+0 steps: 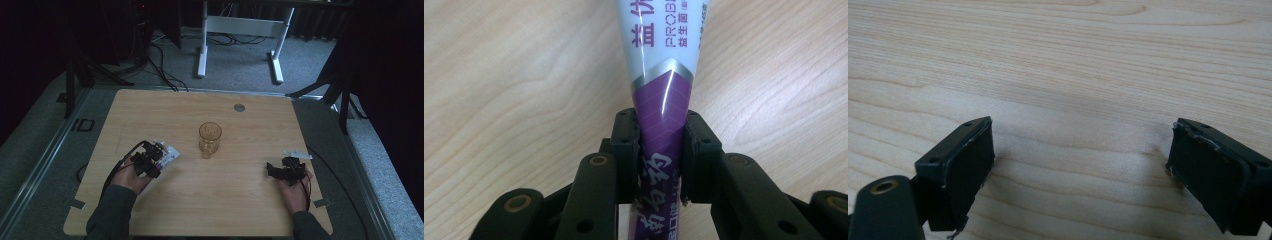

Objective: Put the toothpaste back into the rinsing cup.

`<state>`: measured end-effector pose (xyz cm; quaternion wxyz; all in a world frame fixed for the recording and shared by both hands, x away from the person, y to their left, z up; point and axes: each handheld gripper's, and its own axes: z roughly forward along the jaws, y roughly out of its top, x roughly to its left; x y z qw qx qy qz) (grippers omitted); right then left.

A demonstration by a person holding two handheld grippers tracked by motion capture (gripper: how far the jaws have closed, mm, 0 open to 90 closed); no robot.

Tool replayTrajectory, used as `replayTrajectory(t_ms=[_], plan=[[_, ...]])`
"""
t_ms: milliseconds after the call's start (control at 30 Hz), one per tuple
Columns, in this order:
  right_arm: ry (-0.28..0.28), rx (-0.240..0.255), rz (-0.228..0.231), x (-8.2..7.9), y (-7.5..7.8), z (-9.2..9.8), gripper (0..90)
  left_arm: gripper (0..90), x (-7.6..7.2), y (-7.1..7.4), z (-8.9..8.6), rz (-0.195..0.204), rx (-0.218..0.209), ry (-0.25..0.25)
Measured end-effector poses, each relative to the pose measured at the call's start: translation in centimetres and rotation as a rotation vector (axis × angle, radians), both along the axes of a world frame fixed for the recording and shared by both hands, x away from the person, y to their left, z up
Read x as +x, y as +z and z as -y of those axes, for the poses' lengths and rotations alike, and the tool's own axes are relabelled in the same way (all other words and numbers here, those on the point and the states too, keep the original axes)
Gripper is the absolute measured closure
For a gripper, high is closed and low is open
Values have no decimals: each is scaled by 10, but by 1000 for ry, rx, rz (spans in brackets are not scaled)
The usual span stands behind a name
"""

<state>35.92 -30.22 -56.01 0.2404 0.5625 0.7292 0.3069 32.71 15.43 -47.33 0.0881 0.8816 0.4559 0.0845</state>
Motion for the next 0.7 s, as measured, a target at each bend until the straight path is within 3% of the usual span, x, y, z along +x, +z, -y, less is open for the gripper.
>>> replayTrajectory(t_ms=[433, 533, 700], plan=[[0, 0, 0, 0, 0, 0, 110, 722, 1, 14, 2, 65, -15, 13], [0, 0, 0, 0, 0, 0, 111, 723, 0, 19, 2, 112, -23, 15], [0, 0, 0, 0, 0, 0, 111, 723, 0, 25, 1, 145, -45, 24]])
